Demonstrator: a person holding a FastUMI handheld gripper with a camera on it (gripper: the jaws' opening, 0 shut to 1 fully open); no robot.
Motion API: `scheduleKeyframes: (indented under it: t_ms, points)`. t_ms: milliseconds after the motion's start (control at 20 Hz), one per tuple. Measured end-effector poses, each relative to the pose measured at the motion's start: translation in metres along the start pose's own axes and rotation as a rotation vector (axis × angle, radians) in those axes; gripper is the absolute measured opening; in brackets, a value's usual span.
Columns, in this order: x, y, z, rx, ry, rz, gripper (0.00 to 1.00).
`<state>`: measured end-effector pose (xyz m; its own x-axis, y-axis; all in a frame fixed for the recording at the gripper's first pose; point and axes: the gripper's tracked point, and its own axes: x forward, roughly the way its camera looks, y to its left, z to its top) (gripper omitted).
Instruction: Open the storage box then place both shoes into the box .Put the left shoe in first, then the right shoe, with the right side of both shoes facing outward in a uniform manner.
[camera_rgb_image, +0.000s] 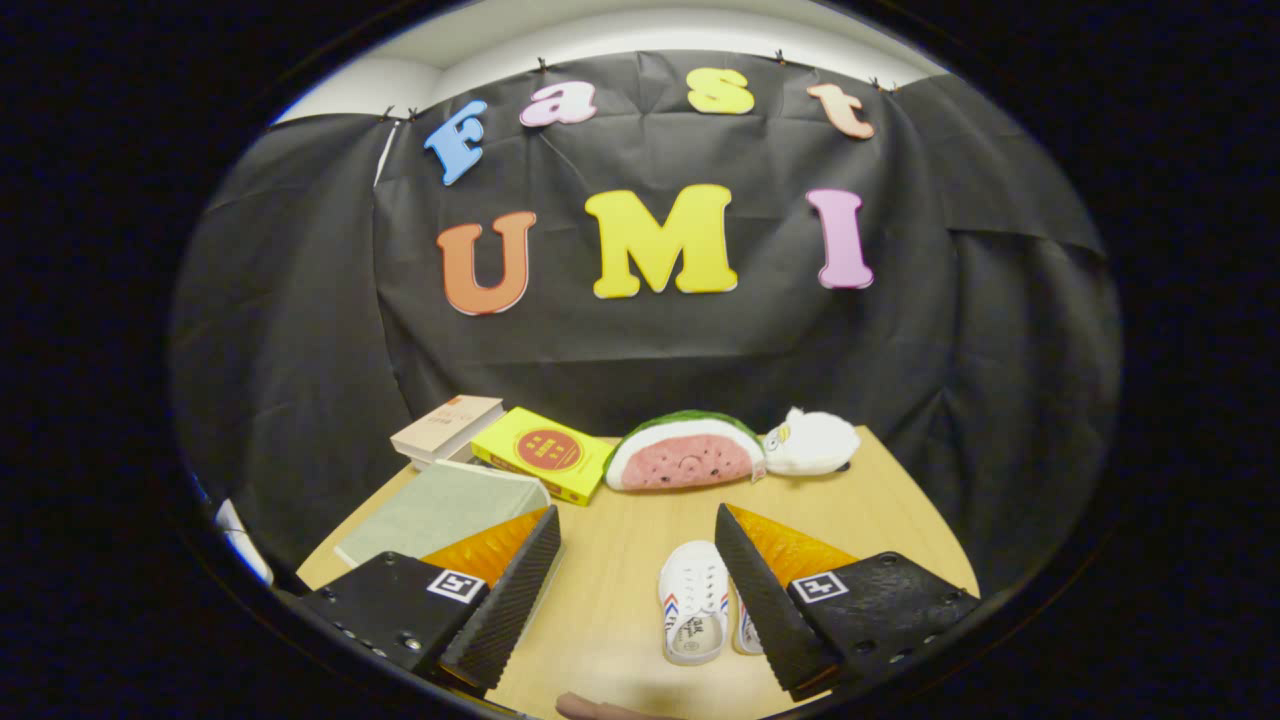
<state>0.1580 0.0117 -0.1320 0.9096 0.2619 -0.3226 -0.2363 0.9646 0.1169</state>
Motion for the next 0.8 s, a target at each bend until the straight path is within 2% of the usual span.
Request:
scheduleKeyframes:
  t_ms: [100,200,400,650,800]
  points:
    - [0.031,0.001,-0.013,0.035,0.074,0.053,0.96]
    - [0.055,0.013,-0.026,0.078,0.154,0.151,0.96]
    - [0.088,0.052,-0.047,0.208,0.311,0.439,0.96]
    - [0.122,0.09,-0.073,0.399,0.498,0.728,0.94]
    - [0.124,0.104,-0.084,0.511,0.597,0.91,0.94]
